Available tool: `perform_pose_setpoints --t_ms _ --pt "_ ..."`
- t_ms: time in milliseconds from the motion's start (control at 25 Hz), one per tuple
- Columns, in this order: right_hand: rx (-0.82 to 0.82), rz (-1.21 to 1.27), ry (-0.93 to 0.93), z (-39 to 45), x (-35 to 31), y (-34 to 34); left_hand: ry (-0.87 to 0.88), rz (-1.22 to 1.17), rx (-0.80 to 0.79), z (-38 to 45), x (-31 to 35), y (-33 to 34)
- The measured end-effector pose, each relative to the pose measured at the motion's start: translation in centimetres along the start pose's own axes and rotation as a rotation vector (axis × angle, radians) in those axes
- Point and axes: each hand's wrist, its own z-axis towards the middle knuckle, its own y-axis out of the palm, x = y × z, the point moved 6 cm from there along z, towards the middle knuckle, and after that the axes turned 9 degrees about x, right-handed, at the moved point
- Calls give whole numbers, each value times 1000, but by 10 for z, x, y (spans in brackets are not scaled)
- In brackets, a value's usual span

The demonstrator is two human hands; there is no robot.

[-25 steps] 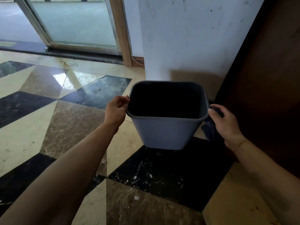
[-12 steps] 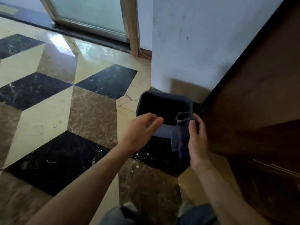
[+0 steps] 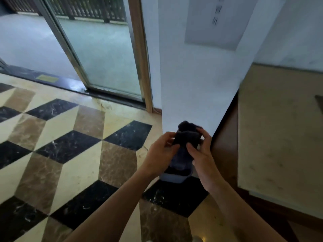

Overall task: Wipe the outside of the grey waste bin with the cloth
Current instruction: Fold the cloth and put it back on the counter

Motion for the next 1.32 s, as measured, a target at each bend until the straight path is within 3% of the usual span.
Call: perform_pose_setpoints --t_ms 80,160,320,480,600,880,1160,1320 --pt "-19 0 20 -11 -38 -2 82 32 -51 4 56 -11" --pt "-42 -153 -10 -18 -73 -10 220 135 -111 10 104 -17" --pt "59 -604 -298 -22 -168 -26 445 274 -229 24 179 -21" --pt "-15 -592 -402 -27 -237 -26 588 307 -337 35 227 -12" --pt "139 -608 -500 -36 -265 -37 658 306 -354 39 245 -8" --pt "477 -551 -499 -63 -298 -94 505 133 -511 49 241 20" --pt "576 -583 -426 -78 -290 -188 241 -190 -528 38 241 98" --pt "622 -694 -438 -71 -274 -250 324 -141 -424 31 244 160"
